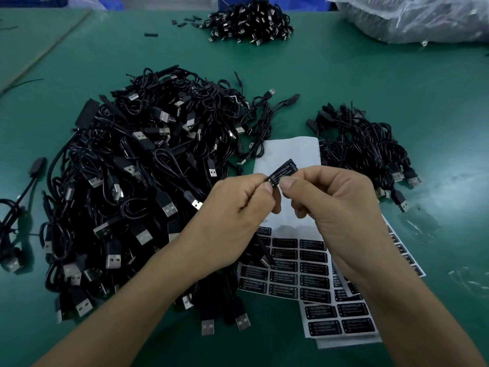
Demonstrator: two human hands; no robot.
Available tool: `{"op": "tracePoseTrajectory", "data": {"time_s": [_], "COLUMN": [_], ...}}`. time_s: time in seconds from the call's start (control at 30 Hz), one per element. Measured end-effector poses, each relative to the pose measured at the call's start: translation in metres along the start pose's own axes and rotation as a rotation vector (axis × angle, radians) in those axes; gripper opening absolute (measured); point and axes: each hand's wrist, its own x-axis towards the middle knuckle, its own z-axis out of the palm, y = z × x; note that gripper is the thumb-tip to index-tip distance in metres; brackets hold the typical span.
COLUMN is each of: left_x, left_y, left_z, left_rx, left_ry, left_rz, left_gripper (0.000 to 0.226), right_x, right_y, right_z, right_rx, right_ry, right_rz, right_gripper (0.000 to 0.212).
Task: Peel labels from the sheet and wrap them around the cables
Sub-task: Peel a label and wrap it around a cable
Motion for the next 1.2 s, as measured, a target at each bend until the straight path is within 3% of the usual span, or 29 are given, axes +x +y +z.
{"op": "tracePoseTrajectory", "data": {"time_s": [1.2], "left_x": [0.0002], "left_y": [0.0004], "left_z": [0.0004], "left_rx": [0.054], "left_ry": [0.011], "left_rz": [0.029], "left_gripper": [0.034], "right_x": [-0.0027], "right_y": [-0.0027], "right_z": [0.0035], "right_rx": [-0.003], "right_ry": [0.078], "right_rz": [0.016], "right_gripper": [0.024]}}
